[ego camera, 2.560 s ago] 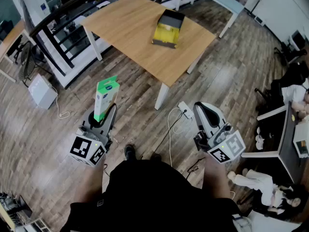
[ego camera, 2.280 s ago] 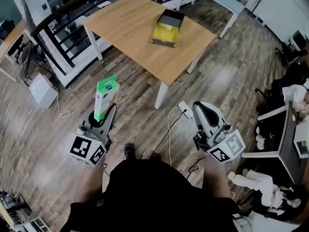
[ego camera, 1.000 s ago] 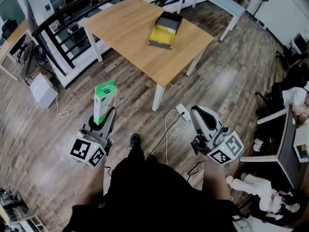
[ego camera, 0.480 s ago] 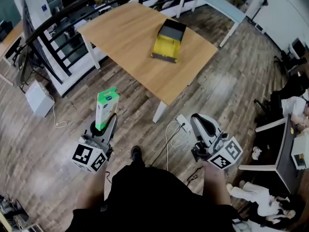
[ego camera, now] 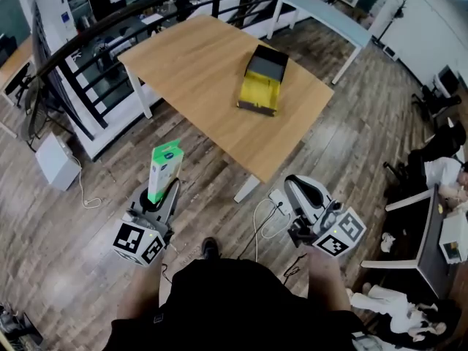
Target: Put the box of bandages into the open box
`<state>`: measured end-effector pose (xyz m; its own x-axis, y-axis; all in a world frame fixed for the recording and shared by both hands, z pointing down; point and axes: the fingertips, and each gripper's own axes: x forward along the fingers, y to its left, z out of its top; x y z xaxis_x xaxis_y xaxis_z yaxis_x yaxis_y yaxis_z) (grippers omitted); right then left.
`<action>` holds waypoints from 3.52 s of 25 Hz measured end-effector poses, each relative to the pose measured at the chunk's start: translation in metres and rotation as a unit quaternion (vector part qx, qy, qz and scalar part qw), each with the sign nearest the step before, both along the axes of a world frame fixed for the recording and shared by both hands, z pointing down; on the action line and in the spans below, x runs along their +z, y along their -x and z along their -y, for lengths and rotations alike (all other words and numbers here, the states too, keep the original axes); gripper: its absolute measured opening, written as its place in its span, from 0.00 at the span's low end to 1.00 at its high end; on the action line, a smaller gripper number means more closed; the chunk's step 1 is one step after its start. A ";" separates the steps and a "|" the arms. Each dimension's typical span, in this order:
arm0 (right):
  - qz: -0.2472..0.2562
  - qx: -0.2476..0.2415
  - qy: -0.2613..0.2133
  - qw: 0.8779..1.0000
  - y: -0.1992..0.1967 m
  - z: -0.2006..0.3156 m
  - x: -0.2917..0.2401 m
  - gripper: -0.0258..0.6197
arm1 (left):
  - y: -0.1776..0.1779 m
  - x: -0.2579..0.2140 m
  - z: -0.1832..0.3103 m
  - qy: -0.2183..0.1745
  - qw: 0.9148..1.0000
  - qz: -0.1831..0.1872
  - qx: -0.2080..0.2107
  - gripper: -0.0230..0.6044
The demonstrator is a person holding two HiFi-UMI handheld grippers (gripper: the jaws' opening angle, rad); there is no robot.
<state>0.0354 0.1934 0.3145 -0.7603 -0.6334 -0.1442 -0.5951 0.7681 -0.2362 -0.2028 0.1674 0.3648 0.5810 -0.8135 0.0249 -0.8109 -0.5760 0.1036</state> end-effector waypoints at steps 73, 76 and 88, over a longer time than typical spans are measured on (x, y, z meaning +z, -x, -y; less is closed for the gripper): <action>0.070 -0.038 0.062 0.995 -0.083 0.329 0.030 0.10 | -0.067 -0.009 0.295 0.031 0.998 0.023 -0.047 0.19; 0.070 -0.032 0.063 0.995 -0.077 0.341 0.031 0.10 | -0.060 -0.003 0.309 0.031 0.998 0.023 -0.041 0.19; 0.063 -0.001 0.075 0.995 -0.013 0.431 0.035 0.10 | 0.001 0.005 0.412 0.034 0.999 0.016 -0.014 0.19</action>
<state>0.0479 -0.2379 0.3491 -0.7435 -0.6534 -0.1426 -0.5520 0.7200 -0.4206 -0.2038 -0.2450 0.3694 0.5556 -0.8256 0.0983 -0.8304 -0.5450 0.1160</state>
